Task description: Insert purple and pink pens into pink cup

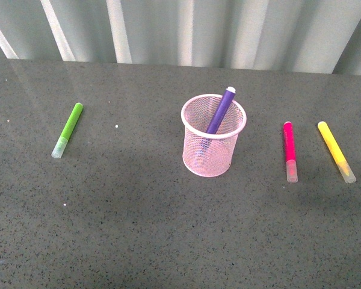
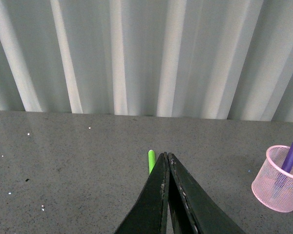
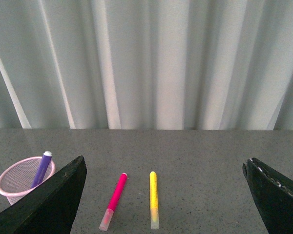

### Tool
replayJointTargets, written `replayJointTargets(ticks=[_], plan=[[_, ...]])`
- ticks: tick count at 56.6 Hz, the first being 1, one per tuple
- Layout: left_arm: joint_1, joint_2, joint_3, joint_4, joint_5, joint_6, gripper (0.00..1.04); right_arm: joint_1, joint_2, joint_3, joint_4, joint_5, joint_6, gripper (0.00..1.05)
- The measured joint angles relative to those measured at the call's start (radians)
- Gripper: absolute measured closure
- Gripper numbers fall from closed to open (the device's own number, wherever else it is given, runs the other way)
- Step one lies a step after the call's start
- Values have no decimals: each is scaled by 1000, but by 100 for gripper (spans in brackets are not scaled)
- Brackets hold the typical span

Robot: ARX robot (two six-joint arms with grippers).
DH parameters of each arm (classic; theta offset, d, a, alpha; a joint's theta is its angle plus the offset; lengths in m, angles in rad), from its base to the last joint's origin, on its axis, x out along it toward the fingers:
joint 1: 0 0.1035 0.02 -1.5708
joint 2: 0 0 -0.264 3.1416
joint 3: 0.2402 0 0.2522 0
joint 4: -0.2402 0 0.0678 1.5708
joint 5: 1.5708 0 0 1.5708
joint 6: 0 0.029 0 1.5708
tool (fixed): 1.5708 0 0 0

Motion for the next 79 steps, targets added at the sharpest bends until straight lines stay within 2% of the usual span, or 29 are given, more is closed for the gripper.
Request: replayJointTargets(ticks=[6,8,24,29,35,38,43,50,55,65,79], plan=[[0,0,0,0,0,0,101,0,0,0,0,0,0,7],[0,0,0,0,0,-1,98,0,0,0,0,0,0,7],[0,0,0,0,0,-1,46,0,4,0,6,9,4,7],[0,0,0,0,0,-1,30,-38,118,10,154,-2,40,7],[0,0,0,0,0,0,12,-136,483,109,488,-37,60,7],[0,0,0,0,0,1,5,-175,672,197,596,-58,92,7],[0,0,0,0,0,2,7,-201,967,372,625,-62,137,7],[0,0,0,0,0,2,7,-182,1463,692,440,-33,143,7],[0,0,0,-1,0,2,7,-151,1661,830,317,-31,117,7],[0,0,0,-1,0,2,7,-76,1880,993,163,-39,94,7],[0,0,0,-1,0,2,7,55,2029,1068,75,-94,100,7]])
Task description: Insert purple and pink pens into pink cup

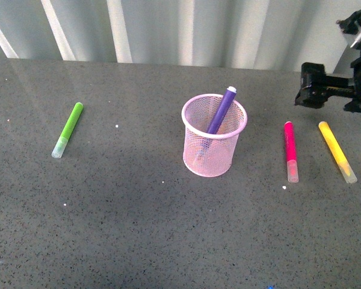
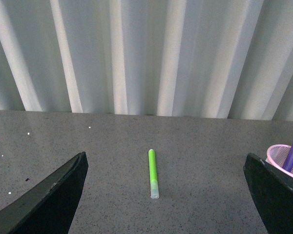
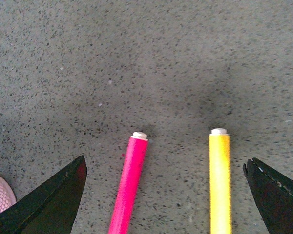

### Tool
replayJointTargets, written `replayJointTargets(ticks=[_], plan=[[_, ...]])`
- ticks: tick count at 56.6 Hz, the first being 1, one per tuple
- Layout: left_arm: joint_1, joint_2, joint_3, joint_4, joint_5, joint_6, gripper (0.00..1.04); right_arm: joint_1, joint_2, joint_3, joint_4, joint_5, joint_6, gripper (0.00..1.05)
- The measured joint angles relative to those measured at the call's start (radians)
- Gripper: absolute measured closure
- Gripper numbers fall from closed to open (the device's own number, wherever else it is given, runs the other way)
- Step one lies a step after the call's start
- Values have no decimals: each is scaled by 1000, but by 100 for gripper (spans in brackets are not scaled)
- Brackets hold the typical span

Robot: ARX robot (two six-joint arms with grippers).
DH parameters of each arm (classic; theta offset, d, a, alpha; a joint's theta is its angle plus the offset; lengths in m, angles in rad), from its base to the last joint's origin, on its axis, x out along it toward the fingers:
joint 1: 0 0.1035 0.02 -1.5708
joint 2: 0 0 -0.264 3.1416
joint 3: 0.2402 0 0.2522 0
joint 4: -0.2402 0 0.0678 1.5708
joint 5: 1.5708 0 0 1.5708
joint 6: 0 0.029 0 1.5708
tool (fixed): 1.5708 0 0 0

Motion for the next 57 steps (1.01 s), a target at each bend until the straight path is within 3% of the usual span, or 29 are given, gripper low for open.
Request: replayJointTargets(ticks=[57], plan=[[0,0,0,0,0,0,7,79,185,66,53,-33,92,7]])
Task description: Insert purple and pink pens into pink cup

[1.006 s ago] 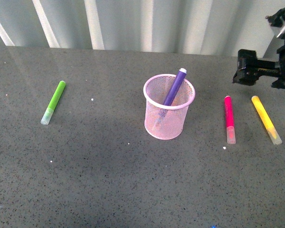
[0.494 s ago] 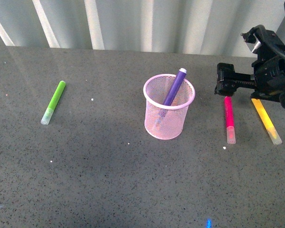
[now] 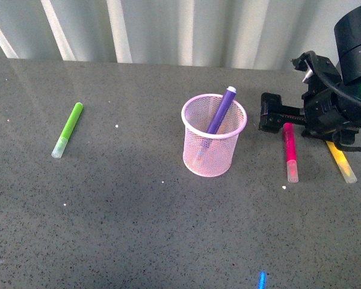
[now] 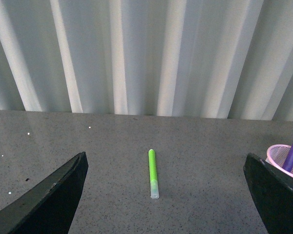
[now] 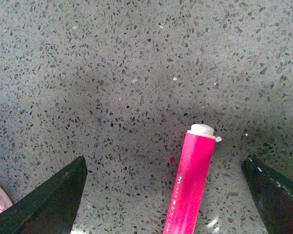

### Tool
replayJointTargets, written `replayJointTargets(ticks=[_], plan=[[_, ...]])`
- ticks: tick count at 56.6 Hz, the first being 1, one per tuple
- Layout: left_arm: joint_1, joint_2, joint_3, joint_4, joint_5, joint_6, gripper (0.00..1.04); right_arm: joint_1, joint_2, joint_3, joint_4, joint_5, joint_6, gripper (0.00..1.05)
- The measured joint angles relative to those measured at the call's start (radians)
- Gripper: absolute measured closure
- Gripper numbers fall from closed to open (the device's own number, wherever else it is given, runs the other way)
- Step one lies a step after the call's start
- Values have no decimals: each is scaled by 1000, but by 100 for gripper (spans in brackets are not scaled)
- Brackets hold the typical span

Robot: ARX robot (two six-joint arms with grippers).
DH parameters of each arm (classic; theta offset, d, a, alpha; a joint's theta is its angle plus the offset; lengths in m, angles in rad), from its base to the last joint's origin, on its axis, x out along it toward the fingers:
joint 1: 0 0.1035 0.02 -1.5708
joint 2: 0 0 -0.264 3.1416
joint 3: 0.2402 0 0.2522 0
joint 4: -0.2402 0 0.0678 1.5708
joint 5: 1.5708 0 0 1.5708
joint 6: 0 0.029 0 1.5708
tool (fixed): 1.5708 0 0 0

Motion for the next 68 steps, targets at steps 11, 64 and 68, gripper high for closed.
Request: replayJointTargets(ticks=[11,64,68], plan=[[0,0,0,0,0,0,7,1,11,0,17,13,10,16],[0,0,0,0,0,0,7,-74,-72,-40,154,28,61,94],[0,0,0,0,0,0,7,-77,-122,-70,250,51,74,94]])
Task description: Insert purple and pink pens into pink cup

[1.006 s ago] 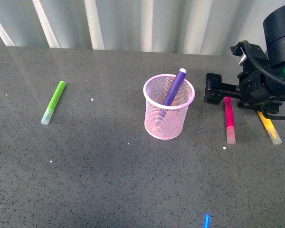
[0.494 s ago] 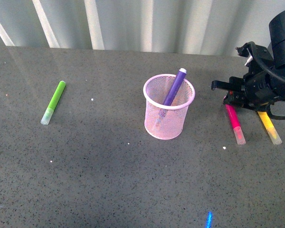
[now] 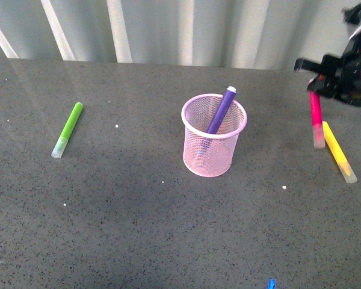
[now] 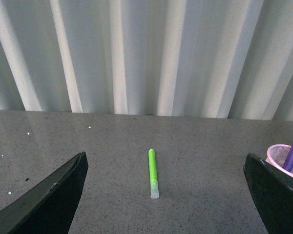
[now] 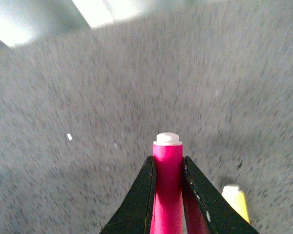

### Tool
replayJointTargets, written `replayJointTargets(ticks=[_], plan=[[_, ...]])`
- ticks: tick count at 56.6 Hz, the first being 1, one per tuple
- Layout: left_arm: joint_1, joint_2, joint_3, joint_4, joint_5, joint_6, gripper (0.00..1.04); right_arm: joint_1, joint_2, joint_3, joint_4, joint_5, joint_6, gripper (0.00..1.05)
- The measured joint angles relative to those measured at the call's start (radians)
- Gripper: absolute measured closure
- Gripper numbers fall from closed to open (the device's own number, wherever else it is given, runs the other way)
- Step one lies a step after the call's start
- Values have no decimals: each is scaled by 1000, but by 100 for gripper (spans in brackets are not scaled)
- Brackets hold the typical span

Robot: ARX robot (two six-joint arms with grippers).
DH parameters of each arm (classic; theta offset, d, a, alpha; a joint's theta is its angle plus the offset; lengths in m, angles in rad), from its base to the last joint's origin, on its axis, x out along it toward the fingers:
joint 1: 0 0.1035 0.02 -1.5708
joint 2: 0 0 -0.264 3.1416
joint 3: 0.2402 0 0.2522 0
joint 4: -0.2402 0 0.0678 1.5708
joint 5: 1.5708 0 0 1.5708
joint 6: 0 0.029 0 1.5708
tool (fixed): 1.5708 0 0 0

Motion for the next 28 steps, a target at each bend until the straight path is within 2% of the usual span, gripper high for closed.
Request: replayJointTargets(ticks=[8,12,18,28], plan=[[0,0,0,0,0,0,7,1,-124,-68,211,-23,29,94],[0,0,0,0,0,0,7,17,-212,-126,374,-84,33,94],[0,0,0,0,0,0,7,84,-281,-235,632,-185,-43,94],[0,0,0,0,0,0,7,192,-254,-319,816,-289,-123,94]])
